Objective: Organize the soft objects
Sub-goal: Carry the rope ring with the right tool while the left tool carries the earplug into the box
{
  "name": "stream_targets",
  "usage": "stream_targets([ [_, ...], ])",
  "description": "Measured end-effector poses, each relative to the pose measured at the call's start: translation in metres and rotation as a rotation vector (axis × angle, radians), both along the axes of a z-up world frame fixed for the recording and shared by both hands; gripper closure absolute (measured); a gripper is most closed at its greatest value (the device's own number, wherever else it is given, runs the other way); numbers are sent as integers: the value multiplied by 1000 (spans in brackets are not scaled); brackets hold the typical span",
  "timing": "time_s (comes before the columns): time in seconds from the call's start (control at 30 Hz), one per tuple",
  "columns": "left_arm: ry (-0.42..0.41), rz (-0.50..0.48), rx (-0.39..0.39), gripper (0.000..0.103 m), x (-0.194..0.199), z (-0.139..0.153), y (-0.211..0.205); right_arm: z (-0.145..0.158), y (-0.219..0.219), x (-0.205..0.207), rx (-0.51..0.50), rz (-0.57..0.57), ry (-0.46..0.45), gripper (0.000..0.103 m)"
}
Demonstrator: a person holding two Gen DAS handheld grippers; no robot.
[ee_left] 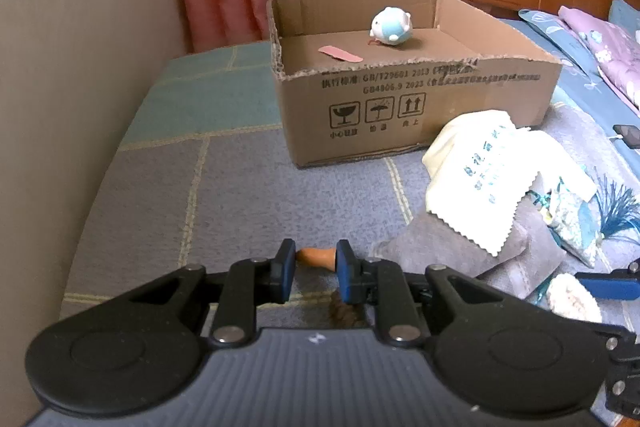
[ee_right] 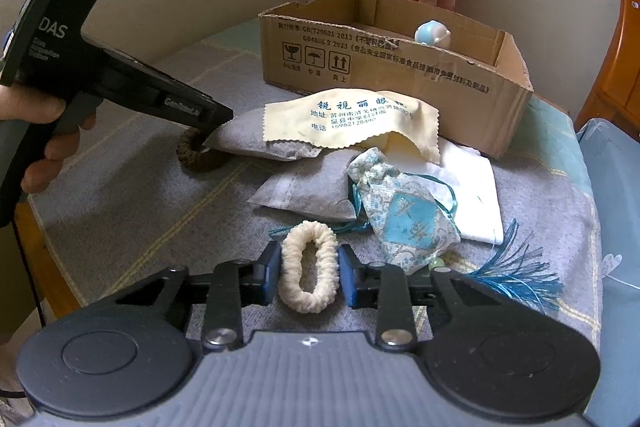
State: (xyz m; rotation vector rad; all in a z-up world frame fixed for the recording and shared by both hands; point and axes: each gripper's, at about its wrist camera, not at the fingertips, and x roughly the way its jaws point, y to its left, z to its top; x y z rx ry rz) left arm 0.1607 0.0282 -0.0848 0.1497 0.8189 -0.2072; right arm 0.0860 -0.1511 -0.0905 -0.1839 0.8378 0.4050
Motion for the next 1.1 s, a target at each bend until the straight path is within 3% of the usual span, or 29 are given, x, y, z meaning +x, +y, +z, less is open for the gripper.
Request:
stream_targets([
  [0.3, -30, -42, 2, 83, -13, 22, 0, 19, -5, -10, -5, 3, -48, 68],
  [0.5, -100, -74, -11, 83, -7, 53, -5, 45, -17, -8, -13, 1, -132, 68],
  [0.73, -215, -131, 4, 83, 32, 87, -28, 74, -26, 10, -62, 6, -261, 68],
  [0.83, -221, -148, 28, 82, 61, 89, -40, 81, -31, 20, -49, -5, -278, 68],
  [0.87, -212, -147, 29, 76, 68, 87, -42, 82, -32, 22, -50, -9, -283, 68],
  [0.93, -205, -128, 30, 50, 80, 83, -45, 84, -34, 28, -60, -15, -292, 68],
  [0.97, -212, -110, 36, 23, 82, 81, -45, 84, -34, 31, -65, -18, -298, 68],
  [1.0, -227, -91, 39, 6, 80, 80, -43, 85, -34, 33, -66, -22, -300, 68],
  [1.1, -248, -76, 19, 5, 64, 79, -34, 88, -38, 40, -61, -27, -305, 68],
])
